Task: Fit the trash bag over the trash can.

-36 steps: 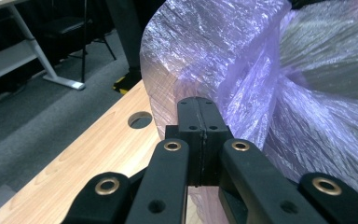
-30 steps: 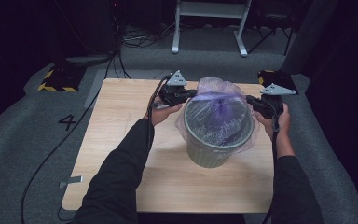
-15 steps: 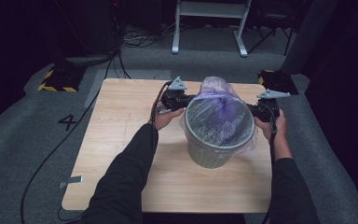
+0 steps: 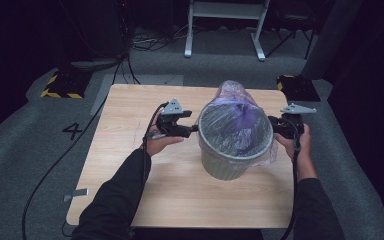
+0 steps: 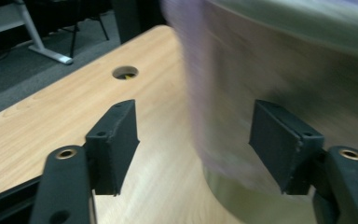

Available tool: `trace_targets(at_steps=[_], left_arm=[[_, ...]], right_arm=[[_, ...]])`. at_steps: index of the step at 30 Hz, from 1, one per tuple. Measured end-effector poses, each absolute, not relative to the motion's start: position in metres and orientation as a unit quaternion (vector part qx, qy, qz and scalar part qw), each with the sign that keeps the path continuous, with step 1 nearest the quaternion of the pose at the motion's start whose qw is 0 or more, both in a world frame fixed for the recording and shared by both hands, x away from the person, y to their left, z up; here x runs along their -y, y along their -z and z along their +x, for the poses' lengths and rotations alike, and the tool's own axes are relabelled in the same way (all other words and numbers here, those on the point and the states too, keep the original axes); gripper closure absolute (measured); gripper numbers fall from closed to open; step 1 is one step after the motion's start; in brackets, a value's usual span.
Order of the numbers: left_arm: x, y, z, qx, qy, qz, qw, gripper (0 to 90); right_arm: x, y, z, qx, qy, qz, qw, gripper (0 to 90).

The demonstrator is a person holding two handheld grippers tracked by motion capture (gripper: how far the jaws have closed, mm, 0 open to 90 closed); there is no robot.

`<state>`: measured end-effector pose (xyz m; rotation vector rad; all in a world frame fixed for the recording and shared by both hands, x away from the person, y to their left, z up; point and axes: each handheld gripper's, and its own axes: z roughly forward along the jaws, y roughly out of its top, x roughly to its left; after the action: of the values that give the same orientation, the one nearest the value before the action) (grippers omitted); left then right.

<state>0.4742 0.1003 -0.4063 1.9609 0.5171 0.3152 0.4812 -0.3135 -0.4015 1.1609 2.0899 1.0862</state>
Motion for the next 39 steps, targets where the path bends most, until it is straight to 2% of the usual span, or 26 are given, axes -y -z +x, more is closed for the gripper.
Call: trace_targets(at_steps=[2,10,19,21,23,24,29,32,34,35,36,39], left_arm=[[-0.103,0.406,0.462,-0.202,-0.126,0.821,0.520,26.0],[-0.100,0.407,0.431,-0.169,-0.103,0.826,0.528,20.9],[-0.080,0.409,0.407,-0.130,-0.103,0.836,0.523,18.7],[-0.078,0.409,0.405,-0.132,-0.118,0.838,0.515,24.6],[-0.079,0.409,0.405,-0.128,-0.128,0.841,0.510,44.9],[-0.080,0.408,0.405,-0.127,-0.129,0.842,0.509,51.7],[-0.083,0.409,0.409,-0.119,-0.132,0.850,0.496,76.9],[-0.082,0.410,0.409,-0.113,-0.130,0.852,0.495,88.2],[-0.081,0.411,0.409,-0.115,-0.130,0.854,0.490,89.8],[-0.082,0.411,0.410,-0.114,-0.129,0.855,0.488,89.9],[-0.082,0.412,0.411,-0.114,-0.128,0.857,0.487,89.9],[-0.085,0.417,0.413,-0.114,-0.126,0.861,0.479,90.0]], right_arm=[[0.320,0.397,0.473,-0.768,-0.389,0.426,0.279,55.8],[0.352,0.386,0.442,-0.764,-0.396,0.414,0.297,35.9],[0.358,0.382,0.401,-0.782,-0.425,0.352,0.290,29.6],[0.355,0.382,0.390,-0.790,-0.418,0.339,0.294,29.2],[0.354,0.382,0.381,-0.793,-0.428,0.324,0.287,28.5],[0.353,0.382,0.376,-0.793,-0.437,0.316,0.283,27.6],[0.334,0.389,0.354,-0.807,-0.459,0.265,0.260,25.9],[0.316,0.401,0.347,-0.814,-0.451,0.250,0.267,31.4],[0.306,0.410,0.343,-0.812,-0.450,0.242,0.283,55.1],[0.301,0.414,0.342,-0.812,-0.442,0.240,0.294,60.5],[0.298,0.418,0.342,-0.814,-0.436,0.243,0.297,71.3],[0.295,0.426,0.343,-0.811,-0.443,0.241,0.296,87.2]])
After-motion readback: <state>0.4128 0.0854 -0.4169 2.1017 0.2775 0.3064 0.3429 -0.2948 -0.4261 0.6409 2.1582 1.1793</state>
